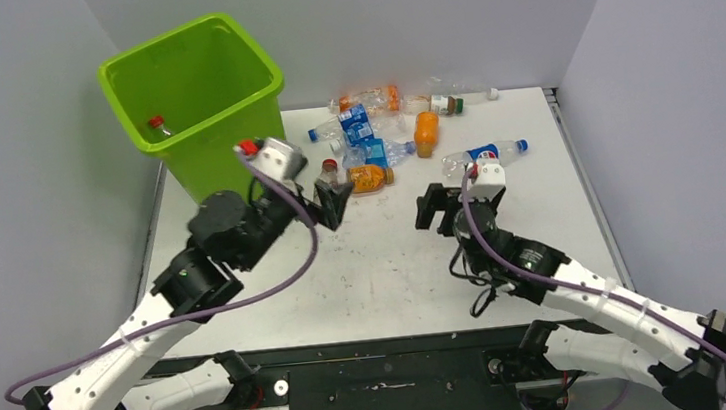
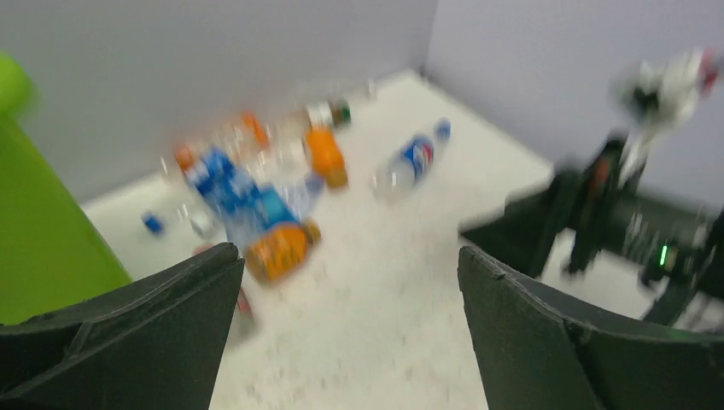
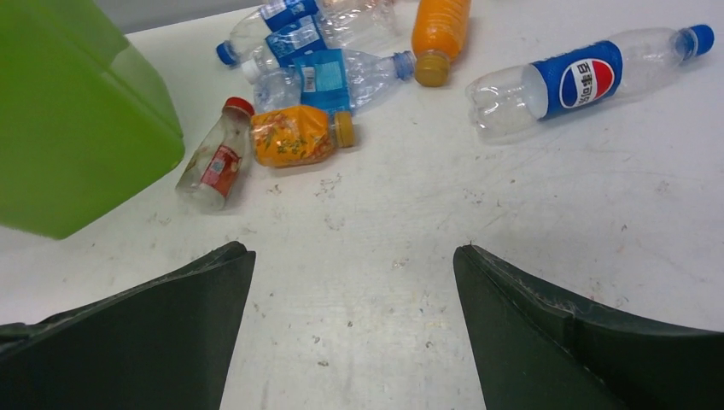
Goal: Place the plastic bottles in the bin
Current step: Place the plastic bottle in the trash bin, then pick up the plastic bottle at the center of the board, then place the plastic bottle in the trash bin.
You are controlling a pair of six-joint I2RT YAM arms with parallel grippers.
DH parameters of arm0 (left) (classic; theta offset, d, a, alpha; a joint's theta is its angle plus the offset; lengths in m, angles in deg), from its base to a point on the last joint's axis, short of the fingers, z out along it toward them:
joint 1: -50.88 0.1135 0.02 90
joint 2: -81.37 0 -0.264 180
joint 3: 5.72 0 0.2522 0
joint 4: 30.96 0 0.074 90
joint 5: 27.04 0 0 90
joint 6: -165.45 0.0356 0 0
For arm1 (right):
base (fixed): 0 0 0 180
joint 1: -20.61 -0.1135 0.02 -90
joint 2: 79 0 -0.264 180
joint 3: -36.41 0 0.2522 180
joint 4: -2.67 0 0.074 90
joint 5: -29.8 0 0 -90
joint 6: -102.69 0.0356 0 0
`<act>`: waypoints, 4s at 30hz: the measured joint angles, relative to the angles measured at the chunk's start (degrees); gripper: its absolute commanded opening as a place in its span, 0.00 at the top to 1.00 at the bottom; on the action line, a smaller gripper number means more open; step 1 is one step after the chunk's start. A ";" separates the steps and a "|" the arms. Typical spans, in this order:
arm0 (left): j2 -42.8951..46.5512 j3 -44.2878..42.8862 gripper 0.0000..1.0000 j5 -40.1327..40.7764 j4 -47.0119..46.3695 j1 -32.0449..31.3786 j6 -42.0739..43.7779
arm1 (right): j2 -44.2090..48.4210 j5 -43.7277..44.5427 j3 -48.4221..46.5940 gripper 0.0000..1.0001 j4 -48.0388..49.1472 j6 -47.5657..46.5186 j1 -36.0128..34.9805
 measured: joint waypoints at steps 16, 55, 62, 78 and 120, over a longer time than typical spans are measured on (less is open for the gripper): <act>14.08 32.02 0.04 -0.66 4.33 -0.20 -10.86 | -24.44 -25.57 -0.63 0.10 11.13 26.47 47.65; 15.26 32.54 0.04 3.21 3.98 -1.49 -13.40 | -64.04 -32.57 -23.87 0.20 19.30 33.44 52.50; 15.23 32.54 0.04 3.21 3.98 -1.49 -13.40 | -64.08 -35.52 -20.55 0.53 23.96 32.30 52.92; 15.47 32.79 0.04 4.48 3.87 -1.49 -13.57 | -43.04 -39.98 -7.34 0.95 23.91 29.59 50.29; 0.92 27.67 0.37 -21.20 -24.41 -0.72 -31.63 | 5.79 -71.32 10.58 0.95 26.69 -9.38 7.98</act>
